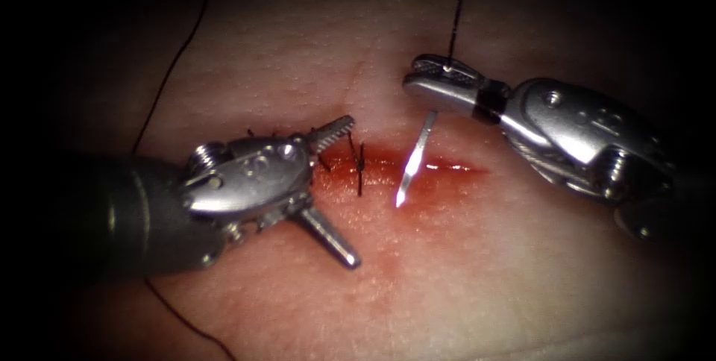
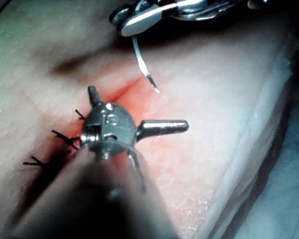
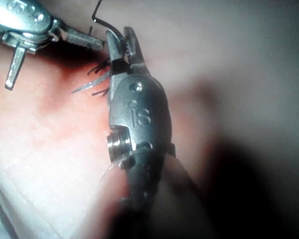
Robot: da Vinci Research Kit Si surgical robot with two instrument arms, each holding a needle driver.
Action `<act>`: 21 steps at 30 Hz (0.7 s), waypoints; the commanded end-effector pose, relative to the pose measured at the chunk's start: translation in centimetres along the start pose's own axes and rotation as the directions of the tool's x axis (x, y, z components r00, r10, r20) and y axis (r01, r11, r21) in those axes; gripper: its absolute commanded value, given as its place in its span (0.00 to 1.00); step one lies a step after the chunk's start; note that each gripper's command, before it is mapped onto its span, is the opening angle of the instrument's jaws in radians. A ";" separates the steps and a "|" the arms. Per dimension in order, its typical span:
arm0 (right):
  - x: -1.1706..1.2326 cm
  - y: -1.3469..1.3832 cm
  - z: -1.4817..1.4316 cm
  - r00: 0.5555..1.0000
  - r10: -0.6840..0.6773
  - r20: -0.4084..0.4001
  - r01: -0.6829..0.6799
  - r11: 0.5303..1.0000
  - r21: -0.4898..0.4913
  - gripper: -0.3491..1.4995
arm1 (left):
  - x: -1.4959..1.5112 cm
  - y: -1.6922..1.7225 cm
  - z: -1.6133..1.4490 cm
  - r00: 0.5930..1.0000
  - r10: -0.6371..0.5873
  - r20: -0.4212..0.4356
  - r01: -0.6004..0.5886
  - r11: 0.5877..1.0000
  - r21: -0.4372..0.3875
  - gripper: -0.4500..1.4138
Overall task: Wound Closure
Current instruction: Insert the needle through the skin above the incision with the right end-effector.
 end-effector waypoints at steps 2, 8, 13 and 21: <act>-0.14 0.15 0.09 0.998 -0.063 -0.018 0.064 0.997 0.032 0.00 | -0.13 0.00 0.10 0.992 0.127 0.011 -0.127 0.992 0.019 0.91; -0.27 0.28 0.17 0.981 -0.184 -0.064 0.191 0.973 0.133 0.00 | -0.39 -0.13 0.32 0.963 0.264 0.042 -0.266 0.964 0.031 0.32; -0.29 0.38 0.24 0.949 -0.303 -0.087 0.312 0.941 0.128 0.00 | -0.49 -0.27 0.42 0.956 0.267 0.123 -0.274 0.961 0.043 0.09; -0.30 0.33 0.38 0.903 -0.417 -0.104 0.427 0.898 0.105 0.00 | -0.66 -0.29 0.62 0.942 0.251 0.223 -0.284 0.950 0.129 0.16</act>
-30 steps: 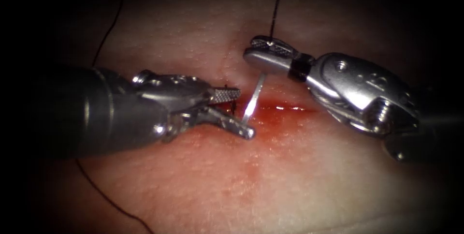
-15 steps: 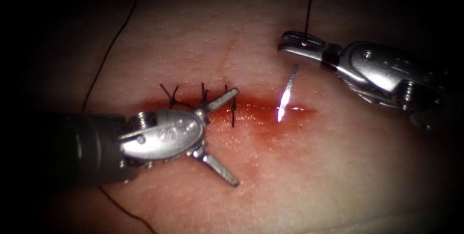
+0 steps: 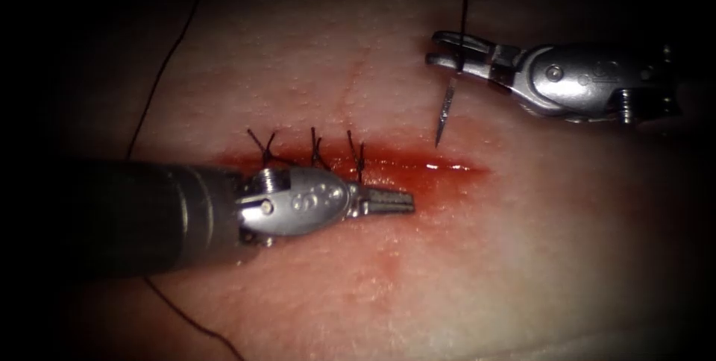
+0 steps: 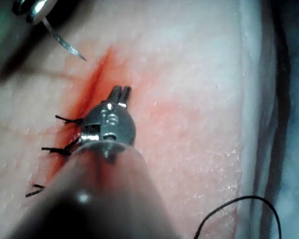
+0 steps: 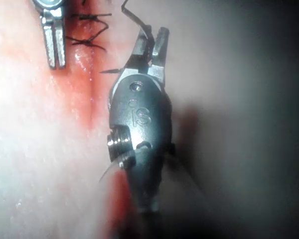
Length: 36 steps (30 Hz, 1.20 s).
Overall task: Wound Closure
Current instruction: Insert the needle through the skin above the incision with the right end-effector.
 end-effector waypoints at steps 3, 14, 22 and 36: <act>-0.07 -0.04 0.17 1.000 -0.027 -0.017 0.027 1.000 0.007 0.00 | -0.10 -0.02 0.13 0.999 0.003 0.032 -0.003 1.000 0.009 0.22; -0.18 -0.12 0.29 0.992 -0.127 -0.009 0.128 0.992 0.023 0.00 | -0.21 0.06 0.17 0.993 0.008 0.121 -0.009 1.000 0.013 0.27; -0.19 -0.18 0.34 0.987 -0.157 -0.021 0.158 0.987 0.026 0.00 | -0.16 0.15 0.12 0.993 0.004 0.122 -0.004 1.000 -0.001 0.32; -0.36 -0.21 0.39 0.973 -0.231 -0.017 0.232 0.972 0.045 0.00 | -0.11 0.19 0.07 0.993 0.030 0.114 -0.028 0.999 -0.020 0.23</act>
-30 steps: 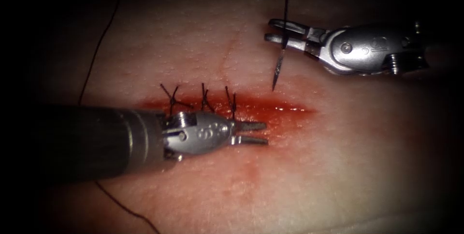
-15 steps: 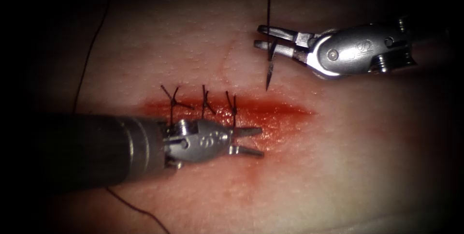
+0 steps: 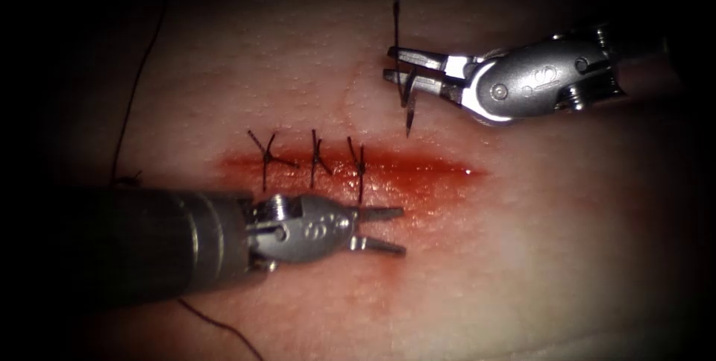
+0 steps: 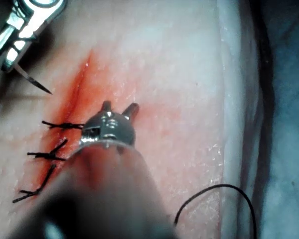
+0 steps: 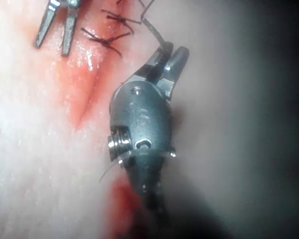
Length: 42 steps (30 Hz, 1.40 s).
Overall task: Wound Closure
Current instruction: Insert the needle through the skin above the incision with the right end-effector.
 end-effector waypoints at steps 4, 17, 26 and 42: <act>-0.04 -0.04 0.10 1.000 -0.002 -0.001 0.002 1.000 0.000 0.00 | -0.03 -0.04 0.09 1.000 0.000 -0.004 0.000 1.000 -0.004 0.26; -0.15 -0.06 0.12 1.000 -0.031 -0.004 0.031 1.000 -0.003 0.00 | -0.01 -0.03 0.06 1.000 0.005 -0.003 -0.005 1.000 -0.009 0.32; -0.16 -0.12 0.11 0.999 -0.042 -0.007 0.042 0.999 -0.004 0.00 | 0.00 -0.06 0.05 1.000 -0.009 -0.002 0.009 1.000 -0.013 0.39; -0.38 -0.57 0.08 0.990 -0.137 -0.032 0.137 0.991 0.007 0.00 | 0.03 -0.04 -0.05 0.992 -0.123 -0.008 0.123 0.992 -0.038 0.68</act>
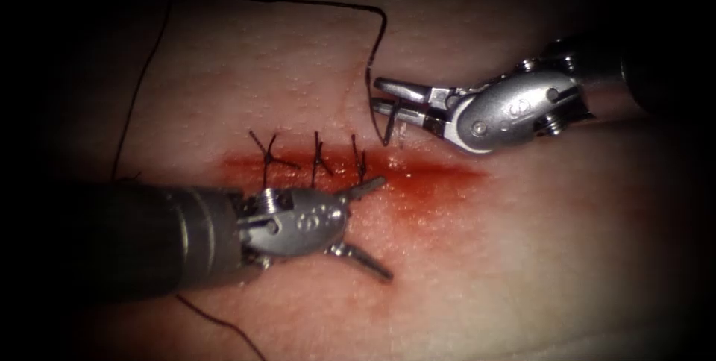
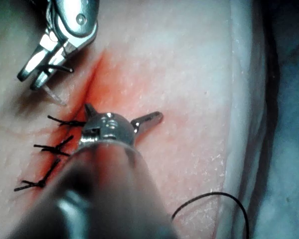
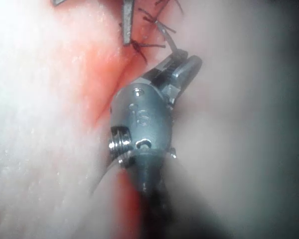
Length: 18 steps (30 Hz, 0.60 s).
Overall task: Wound Closure
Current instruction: Insert the needle through the skin above the incision with the right end-effector.
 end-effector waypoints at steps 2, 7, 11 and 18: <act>-0.05 -0.18 0.05 1.000 -0.022 -0.006 0.022 1.000 0.015 0.00 | 0.00 0.03 0.03 1.000 -0.006 -0.012 0.006 0.999 -0.035 0.63; -0.09 -0.43 -0.02 0.998 -0.055 -0.025 0.056 0.998 0.019 0.00 | -0.04 0.22 -0.08 1.000 -0.021 0.003 0.021 0.991 -0.130 0.37; -0.17 -0.55 -0.09 0.997 -0.072 -0.022 0.072 0.997 0.011 0.00 | -0.11 0.31 -0.04 0.999 -0.022 0.024 0.025 0.990 -0.136 0.17; -0.24 -0.61 -0.12 0.996 -0.089 -0.020 0.089 0.996 0.003 0.00 | -0.13 0.13 0.05 1.000 -0.007 -0.001 0.007 0.993 -0.122 0.26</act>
